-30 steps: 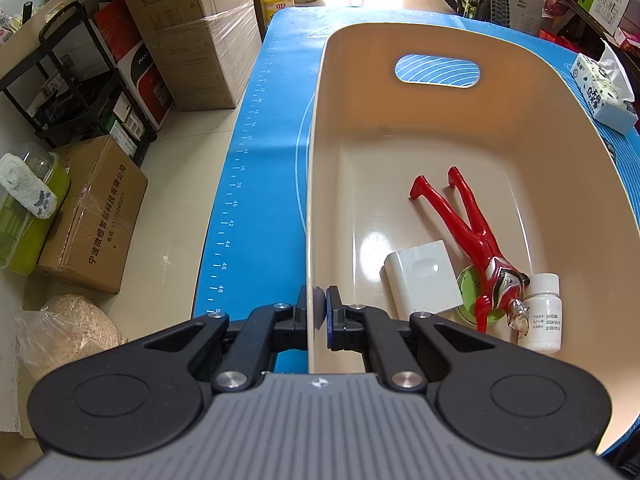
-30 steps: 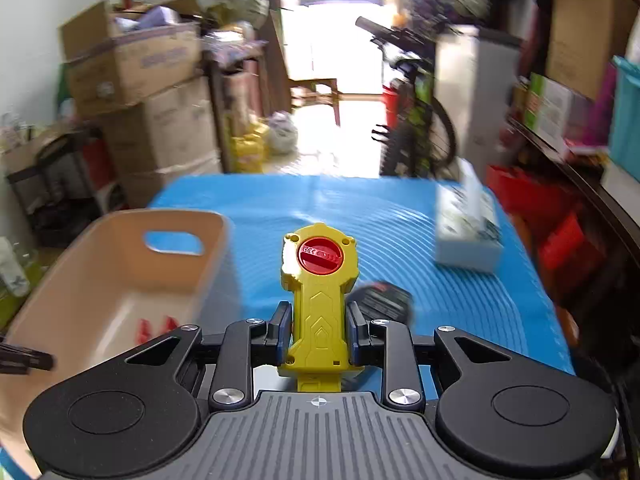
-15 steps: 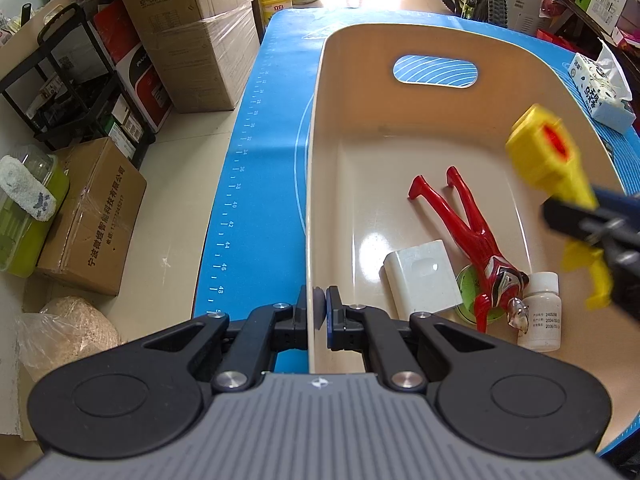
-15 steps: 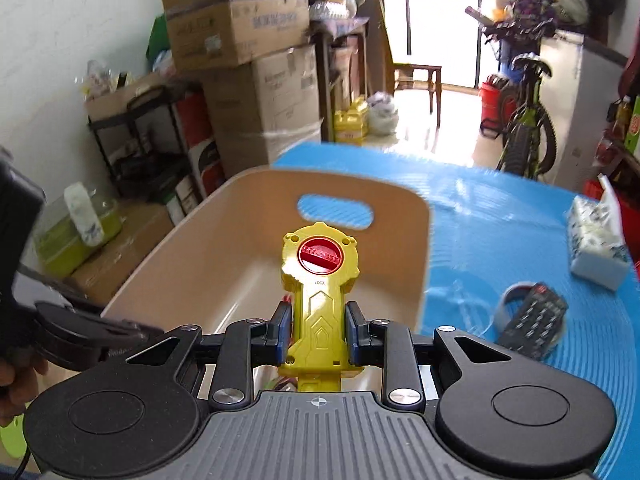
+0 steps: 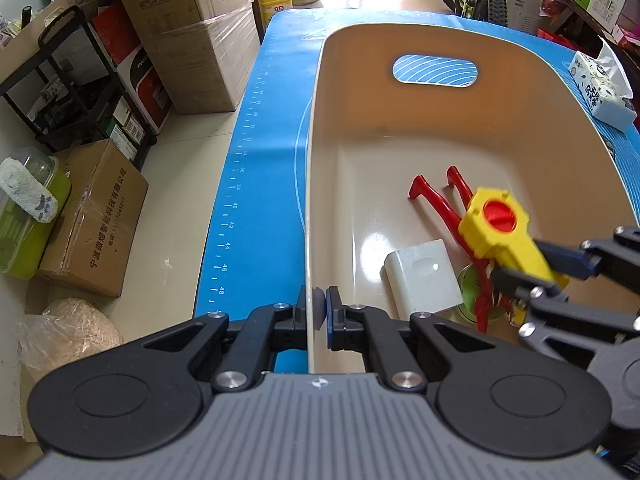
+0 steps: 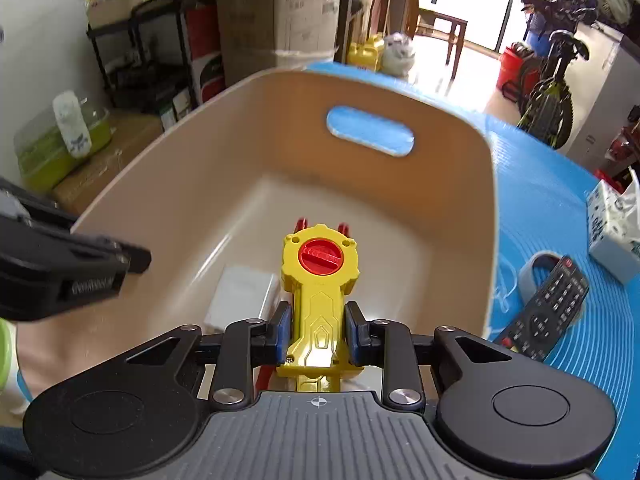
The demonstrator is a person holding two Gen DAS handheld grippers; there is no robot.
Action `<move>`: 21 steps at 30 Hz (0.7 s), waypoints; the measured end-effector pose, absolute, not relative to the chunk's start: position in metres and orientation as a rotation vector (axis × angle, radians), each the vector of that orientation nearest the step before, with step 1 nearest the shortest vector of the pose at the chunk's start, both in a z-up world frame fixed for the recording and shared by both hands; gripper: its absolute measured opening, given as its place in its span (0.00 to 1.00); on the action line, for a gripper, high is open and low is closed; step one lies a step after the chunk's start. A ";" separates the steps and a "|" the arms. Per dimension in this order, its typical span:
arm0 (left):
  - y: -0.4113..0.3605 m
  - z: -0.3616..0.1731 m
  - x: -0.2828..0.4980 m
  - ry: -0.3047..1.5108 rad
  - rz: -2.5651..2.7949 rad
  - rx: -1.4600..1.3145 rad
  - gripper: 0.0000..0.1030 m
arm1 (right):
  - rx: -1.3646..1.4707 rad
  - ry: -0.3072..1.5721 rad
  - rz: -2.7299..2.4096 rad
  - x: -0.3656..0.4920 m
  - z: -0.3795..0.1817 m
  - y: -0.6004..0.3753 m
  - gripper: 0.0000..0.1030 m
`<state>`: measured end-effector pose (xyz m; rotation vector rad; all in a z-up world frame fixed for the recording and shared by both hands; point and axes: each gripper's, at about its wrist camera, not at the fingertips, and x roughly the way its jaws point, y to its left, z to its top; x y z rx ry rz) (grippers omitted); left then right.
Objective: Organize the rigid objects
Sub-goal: 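Carry the yellow toy into the bin with the right tool and release, then grasp the black remote with the right tool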
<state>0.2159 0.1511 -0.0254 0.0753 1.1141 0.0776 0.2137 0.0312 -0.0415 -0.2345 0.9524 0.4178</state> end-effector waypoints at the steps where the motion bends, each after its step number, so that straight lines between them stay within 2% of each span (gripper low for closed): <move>1: 0.151 -0.025 0.216 1.114 0.078 0.077 0.08 | -0.243 0.958 0.423 0.213 -0.043 0.033 0.35; 2: 0.151 -0.026 0.216 1.114 0.078 0.078 0.08 | -0.247 0.957 0.424 0.213 -0.043 0.033 0.36; 4: 0.151 -0.026 0.216 1.114 0.078 0.079 0.08 | -0.226 0.950 0.420 0.214 -0.040 0.030 0.43; 7: 0.151 -0.026 0.216 1.114 0.078 0.078 0.08 | -0.184 0.933 0.430 0.213 -0.034 0.023 0.46; 9: 0.151 -0.026 0.216 1.114 0.078 0.078 0.08 | -0.160 0.895 0.444 0.209 -0.025 0.017 0.53; 11: 0.151 -0.026 0.216 1.114 0.079 0.078 0.08 | -0.163 0.851 0.440 0.206 -0.015 0.012 0.72; 21: 0.150 -0.025 0.216 1.114 0.078 0.080 0.08 | -0.029 0.707 0.290 0.213 0.026 -0.059 0.74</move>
